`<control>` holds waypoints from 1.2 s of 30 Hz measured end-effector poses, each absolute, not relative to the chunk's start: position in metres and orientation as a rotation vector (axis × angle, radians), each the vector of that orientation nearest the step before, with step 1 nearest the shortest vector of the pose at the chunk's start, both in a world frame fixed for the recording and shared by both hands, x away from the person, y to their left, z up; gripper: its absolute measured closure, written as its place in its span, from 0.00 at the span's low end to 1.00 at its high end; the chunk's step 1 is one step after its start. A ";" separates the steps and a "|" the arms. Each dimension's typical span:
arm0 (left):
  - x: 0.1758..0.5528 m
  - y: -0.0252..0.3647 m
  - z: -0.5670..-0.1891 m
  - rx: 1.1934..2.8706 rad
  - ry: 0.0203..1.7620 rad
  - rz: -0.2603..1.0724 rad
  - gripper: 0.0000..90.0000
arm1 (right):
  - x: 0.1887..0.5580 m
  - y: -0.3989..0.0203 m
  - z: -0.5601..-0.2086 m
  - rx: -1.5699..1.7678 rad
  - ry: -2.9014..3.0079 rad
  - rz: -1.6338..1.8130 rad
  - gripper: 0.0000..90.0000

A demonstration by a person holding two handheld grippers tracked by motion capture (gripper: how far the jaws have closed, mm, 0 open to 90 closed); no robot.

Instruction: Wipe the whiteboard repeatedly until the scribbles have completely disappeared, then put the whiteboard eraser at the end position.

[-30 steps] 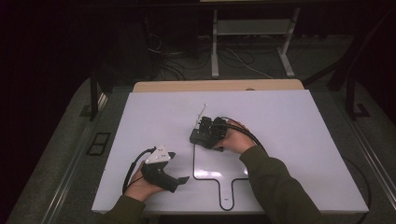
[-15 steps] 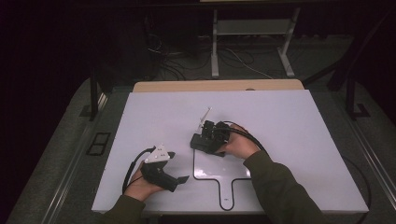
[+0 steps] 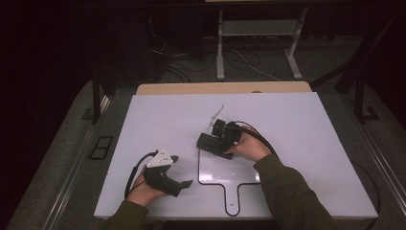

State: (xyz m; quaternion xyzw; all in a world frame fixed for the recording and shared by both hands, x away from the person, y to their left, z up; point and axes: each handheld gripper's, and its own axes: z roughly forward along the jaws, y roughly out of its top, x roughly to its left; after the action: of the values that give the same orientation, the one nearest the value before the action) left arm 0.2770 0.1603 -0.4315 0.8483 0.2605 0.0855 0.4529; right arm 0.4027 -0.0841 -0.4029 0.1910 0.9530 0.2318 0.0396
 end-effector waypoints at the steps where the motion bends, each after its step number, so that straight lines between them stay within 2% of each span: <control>1: 0.277 0.160 -0.431 2.095 0.643 0.211 0.00 | 0.404 -0.086 -0.401 0.591 2.918 0.720 0.43; 19: 0.276 0.163 -0.433 2.097 0.642 0.216 0.00 | 0.426 -0.115 -0.382 0.741 2.833 0.850 0.43; 36: 0.278 0.167 -0.433 2.068 0.648 0.206 0.00 | 0.463 -0.130 -0.376 0.896 2.761 0.801 0.43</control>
State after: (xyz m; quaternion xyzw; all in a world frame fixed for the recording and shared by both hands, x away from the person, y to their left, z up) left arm 0.2778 0.1673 -0.4334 0.8415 0.2639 0.0838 0.4640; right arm 0.4629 -0.1299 -0.3756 0.2970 0.9149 0.2654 0.0652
